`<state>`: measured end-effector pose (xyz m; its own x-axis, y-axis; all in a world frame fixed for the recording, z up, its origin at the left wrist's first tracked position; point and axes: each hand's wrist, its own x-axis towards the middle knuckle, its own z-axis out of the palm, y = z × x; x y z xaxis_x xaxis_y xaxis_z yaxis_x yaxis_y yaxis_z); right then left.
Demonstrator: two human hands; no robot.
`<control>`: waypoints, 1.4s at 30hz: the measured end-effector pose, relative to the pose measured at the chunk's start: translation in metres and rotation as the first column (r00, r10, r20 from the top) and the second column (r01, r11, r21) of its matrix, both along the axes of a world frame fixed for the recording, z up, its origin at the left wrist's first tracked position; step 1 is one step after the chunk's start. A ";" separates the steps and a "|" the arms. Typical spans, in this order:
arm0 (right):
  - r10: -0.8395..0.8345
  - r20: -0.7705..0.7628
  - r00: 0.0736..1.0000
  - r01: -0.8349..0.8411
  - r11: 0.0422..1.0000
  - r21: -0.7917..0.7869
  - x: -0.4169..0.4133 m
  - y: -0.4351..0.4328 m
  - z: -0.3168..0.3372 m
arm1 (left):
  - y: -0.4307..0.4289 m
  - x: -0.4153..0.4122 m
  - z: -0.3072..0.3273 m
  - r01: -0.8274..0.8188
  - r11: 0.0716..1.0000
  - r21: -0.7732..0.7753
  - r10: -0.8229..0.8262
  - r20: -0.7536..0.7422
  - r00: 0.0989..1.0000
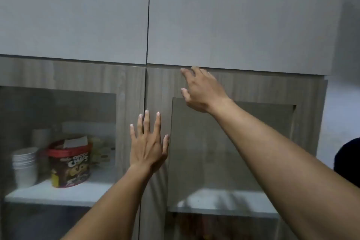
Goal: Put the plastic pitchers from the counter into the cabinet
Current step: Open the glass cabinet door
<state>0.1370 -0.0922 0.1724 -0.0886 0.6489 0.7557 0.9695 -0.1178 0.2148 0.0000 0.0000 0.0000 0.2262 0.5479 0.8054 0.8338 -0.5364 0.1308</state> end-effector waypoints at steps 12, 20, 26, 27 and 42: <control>-0.081 0.043 0.996 0.080 0.997 0.012 -0.016 0.066 -0.001 | 0.030 -0.007 -0.020 -0.040 0.999 -0.032 0.038 -0.036 0.999; -0.051 -0.031 0.998 0.051 0.999 0.002 -0.027 0.046 0.014 | 0.009 0.002 -0.018 0.168 0.976 -0.141 -0.079 0.491 0.867; -0.078 -0.049 0.996 0.075 0.996 -0.043 -0.044 0.007 0.017 | -0.014 -0.020 -0.021 0.317 0.880 -0.352 -0.060 0.581 0.812; -0.082 -0.061 0.995 0.079 0.995 -0.056 -0.048 -0.002 0.018 | -0.022 -0.026 -0.022 0.308 0.874 -0.376 -0.049 0.562 0.826; -0.136 -0.275 0.952 0.095 0.983 -0.160 -0.124 -0.215 0.014 | -0.213 -0.101 -0.030 0.500 0.847 -0.180 -0.408 0.381 0.829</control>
